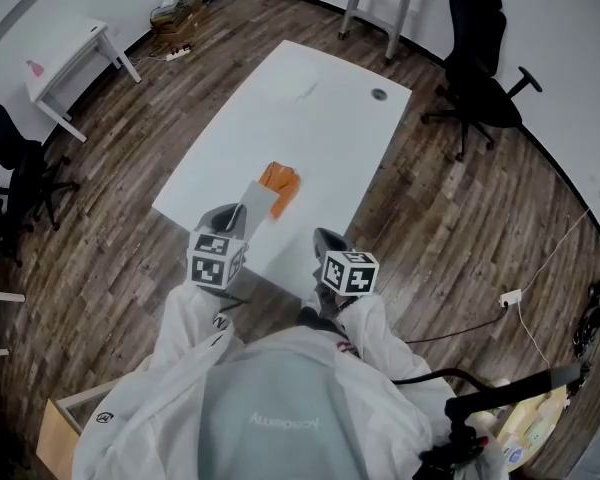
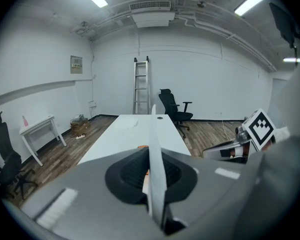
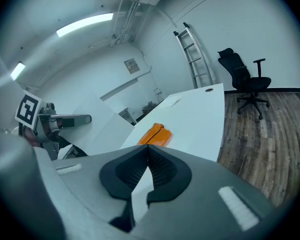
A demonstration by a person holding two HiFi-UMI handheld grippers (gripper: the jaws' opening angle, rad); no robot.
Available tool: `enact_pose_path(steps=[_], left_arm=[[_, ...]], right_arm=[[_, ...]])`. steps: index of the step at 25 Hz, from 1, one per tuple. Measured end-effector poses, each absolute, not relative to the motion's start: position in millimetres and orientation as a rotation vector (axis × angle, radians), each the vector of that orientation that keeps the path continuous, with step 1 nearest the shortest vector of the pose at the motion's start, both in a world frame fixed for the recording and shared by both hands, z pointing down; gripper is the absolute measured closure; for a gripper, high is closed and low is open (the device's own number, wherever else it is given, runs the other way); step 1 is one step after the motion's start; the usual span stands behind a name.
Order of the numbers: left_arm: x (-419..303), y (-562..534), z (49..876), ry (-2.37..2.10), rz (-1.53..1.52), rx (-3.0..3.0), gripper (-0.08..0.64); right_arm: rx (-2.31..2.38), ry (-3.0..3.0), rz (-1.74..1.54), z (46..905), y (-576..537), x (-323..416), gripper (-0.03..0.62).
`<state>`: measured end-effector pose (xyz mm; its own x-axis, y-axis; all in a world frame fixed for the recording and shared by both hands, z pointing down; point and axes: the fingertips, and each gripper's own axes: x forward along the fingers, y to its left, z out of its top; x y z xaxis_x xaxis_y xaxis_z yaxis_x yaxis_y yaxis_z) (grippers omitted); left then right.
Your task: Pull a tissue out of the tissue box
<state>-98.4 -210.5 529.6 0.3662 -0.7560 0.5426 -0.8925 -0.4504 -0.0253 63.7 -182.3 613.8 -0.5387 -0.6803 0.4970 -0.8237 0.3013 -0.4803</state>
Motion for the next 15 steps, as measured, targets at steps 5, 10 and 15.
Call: enact_pose_path(steps=[5, 10, 15], left_arm=[[-113, -186, 531, -1.447, 0.708, 2.384, 0.56], [-133, -156, 526, -1.462, 0.664, 2.41, 0.56], [-153, -130, 526, -1.455, 0.643, 2.417, 0.56]], right_arm=[[1.451, -2.347, 0.975, 606, -157, 53, 0.591], [1.526, -2.356, 0.836, 585, -129, 34, 0.591], [1.601, -2.367, 0.77, 564, -107, 22, 0.591]])
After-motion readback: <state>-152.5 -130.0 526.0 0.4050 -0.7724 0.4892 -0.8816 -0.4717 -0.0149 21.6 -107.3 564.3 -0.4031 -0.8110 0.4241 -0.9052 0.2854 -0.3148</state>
